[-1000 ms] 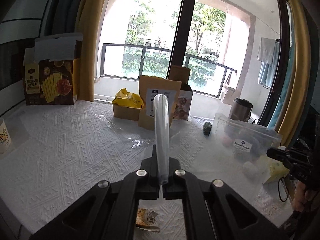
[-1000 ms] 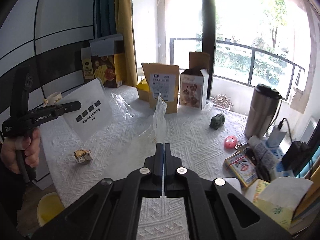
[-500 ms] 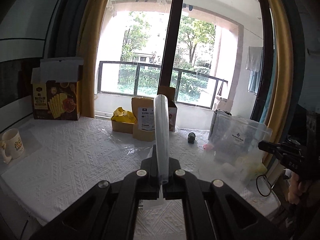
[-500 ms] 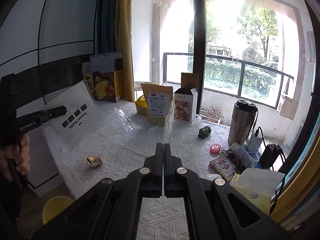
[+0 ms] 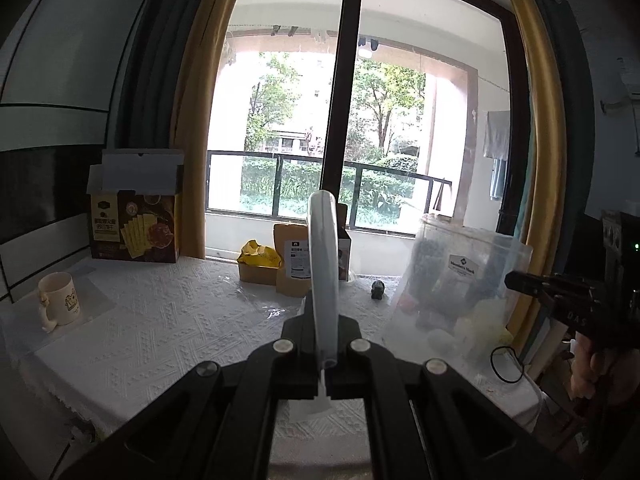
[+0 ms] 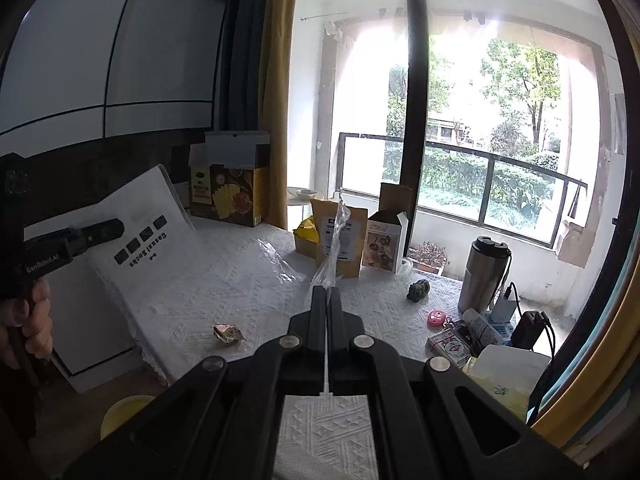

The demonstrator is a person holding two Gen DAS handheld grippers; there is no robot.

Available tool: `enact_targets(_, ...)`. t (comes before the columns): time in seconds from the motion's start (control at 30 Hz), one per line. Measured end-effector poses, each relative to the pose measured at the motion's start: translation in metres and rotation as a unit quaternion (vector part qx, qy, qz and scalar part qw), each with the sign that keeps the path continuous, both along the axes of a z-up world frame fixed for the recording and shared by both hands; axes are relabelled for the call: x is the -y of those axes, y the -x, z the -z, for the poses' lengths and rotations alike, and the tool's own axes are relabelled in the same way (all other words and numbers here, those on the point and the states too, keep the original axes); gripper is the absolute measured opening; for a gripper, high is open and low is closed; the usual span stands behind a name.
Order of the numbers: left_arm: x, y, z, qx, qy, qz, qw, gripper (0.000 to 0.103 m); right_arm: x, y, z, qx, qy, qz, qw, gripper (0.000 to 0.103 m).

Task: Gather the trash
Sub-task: 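Lift the clear sleeve with the left tool and carry it toward the bin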

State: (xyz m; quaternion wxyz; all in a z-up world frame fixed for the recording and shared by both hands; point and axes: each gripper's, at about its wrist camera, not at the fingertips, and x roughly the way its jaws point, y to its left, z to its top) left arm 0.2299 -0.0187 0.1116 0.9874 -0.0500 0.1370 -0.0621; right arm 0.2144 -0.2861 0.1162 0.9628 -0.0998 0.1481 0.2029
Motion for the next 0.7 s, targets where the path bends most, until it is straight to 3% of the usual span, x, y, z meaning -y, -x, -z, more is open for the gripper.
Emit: enact_targets(0.7,-0.046,0.092,0.029,-0.006,0.001,-0.03,0.9995,0.001,-0.068,0.079,0.011,0.003,0.01,-0.08,0.997,0.0)
